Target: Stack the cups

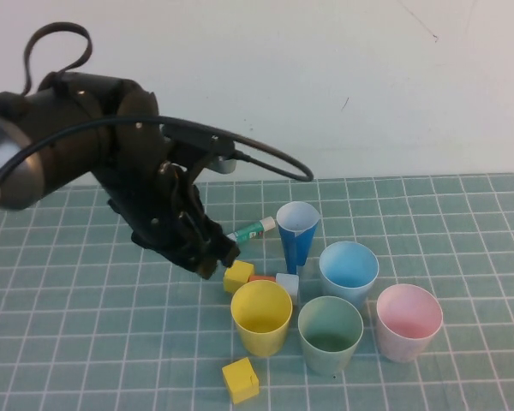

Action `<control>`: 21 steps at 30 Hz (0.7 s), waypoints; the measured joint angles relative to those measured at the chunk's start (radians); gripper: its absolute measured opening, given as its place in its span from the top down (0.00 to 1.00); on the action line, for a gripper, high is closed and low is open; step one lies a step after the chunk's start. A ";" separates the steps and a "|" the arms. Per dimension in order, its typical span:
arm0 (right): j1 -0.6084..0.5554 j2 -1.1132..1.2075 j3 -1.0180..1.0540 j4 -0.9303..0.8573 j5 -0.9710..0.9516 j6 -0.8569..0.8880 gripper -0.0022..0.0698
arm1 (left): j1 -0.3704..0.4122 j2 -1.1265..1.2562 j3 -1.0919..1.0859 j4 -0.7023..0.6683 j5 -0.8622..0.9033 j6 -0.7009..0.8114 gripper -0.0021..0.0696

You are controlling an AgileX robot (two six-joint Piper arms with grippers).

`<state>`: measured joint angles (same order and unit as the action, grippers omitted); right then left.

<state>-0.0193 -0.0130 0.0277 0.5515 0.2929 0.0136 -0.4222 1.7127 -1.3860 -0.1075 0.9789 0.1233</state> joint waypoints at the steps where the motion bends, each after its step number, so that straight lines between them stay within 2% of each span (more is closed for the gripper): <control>1: 0.000 0.000 0.000 0.000 0.001 0.000 0.97 | 0.000 0.016 -0.014 -0.013 0.004 -0.002 0.50; 4: 0.000 0.000 0.000 0.000 0.009 -0.002 0.97 | 0.000 0.072 -0.057 -0.041 0.011 -0.002 0.36; 6: 0.000 0.000 0.000 0.000 0.018 -0.002 0.97 | 0.000 0.114 -0.079 -0.062 0.015 -0.002 0.32; 13: 0.000 0.000 0.000 0.000 0.027 -0.006 0.97 | -0.002 0.244 -0.121 -0.130 0.052 0.022 0.29; 21: 0.000 0.000 0.000 0.000 0.031 -0.014 0.97 | -0.051 0.275 -0.121 -0.089 0.011 0.038 0.29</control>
<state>-0.0193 -0.0130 0.0277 0.5515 0.3242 0.0000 -0.4728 1.9874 -1.5068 -0.1961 0.9902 0.1616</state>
